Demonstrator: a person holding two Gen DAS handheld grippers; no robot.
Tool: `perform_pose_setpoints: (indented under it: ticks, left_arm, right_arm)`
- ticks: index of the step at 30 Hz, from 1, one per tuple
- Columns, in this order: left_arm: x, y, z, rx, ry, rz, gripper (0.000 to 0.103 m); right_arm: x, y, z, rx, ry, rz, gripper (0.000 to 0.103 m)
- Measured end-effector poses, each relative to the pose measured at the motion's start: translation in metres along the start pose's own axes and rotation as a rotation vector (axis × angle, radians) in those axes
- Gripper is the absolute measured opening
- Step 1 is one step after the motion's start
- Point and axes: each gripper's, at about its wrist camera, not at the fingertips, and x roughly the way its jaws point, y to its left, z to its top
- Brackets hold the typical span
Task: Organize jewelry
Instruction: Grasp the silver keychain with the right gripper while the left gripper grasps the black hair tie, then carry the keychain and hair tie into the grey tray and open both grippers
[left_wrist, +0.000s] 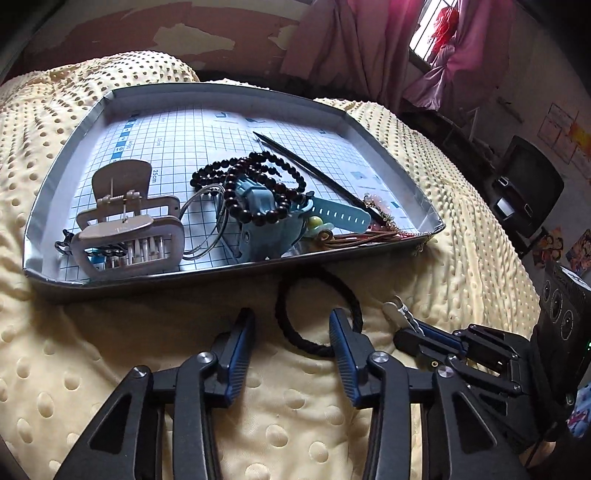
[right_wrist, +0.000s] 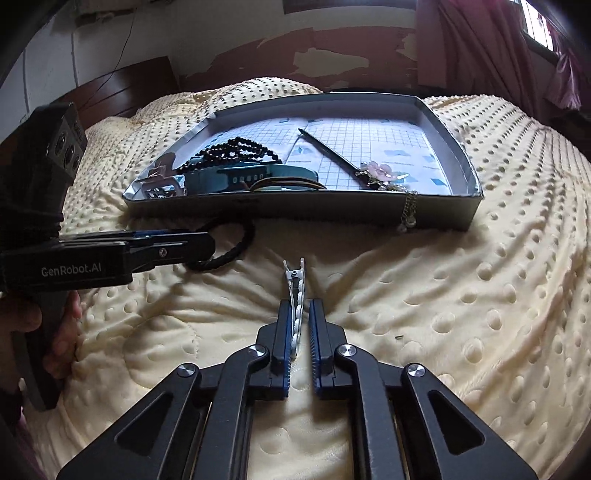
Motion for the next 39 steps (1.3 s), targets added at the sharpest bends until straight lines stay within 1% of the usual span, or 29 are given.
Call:
perform_pose_setpoints:
  ticks: [5,8,12,15,18,20,23,26,29,34,39]
  left_arm:
    - [0.005,0.000,0.000,-0.009,0.012,0.023,0.028]
    - [0.008,0.003,-0.001,-0.018,0.021,0.033,0.026]
    - [0.010,0.001,-0.004,-0.004,0.026,0.059,0.025]
    - [0.011,0.002,-0.004,-0.002,0.028,0.065,0.024]
    - [0.011,0.003,-0.006,-0.009,0.025,0.068,0.019]
    - [0.009,0.004,-0.007,-0.014,0.024,0.068,0.010]
    - [0.006,0.006,-0.011,-0.027,0.019,0.056,0.006]
    - [0.002,0.007,-0.015,-0.042,0.017,0.042,0.006]
    - [-0.004,0.006,-0.019,-0.054,0.010,0.045,0.006]
    - [-0.018,0.005,-0.024,-0.080,-0.034,0.030,0.005]
    - [-0.034,0.002,-0.024,-0.084,-0.091,0.036,0.005]
  right_arm:
    - [0.001,-0.002,-0.003,0.008,-0.006,0.009,0.008]
    - [0.002,-0.004,-0.004,0.020,-0.008,0.022,0.008]
    - [0.003,-0.003,-0.005,0.015,-0.007,0.015,0.008]
    - [0.003,-0.003,-0.006,0.012,-0.007,0.012,0.008]
    - [0.002,-0.002,-0.007,0.009,-0.016,0.008,0.008]
    - [0.001,0.000,-0.008,0.002,-0.027,-0.004,0.006]
    - [-0.003,0.002,-0.011,-0.003,-0.045,-0.013,0.005]
    - [-0.006,0.000,-0.013,0.005,-0.056,-0.005,0.005]
    - [-0.008,-0.002,-0.013,0.014,-0.067,0.006,0.005]
    - [-0.014,-0.007,-0.018,0.031,-0.094,0.017,0.005]
    - [-0.028,-0.005,-0.017,0.022,-0.155,0.008,0.005]
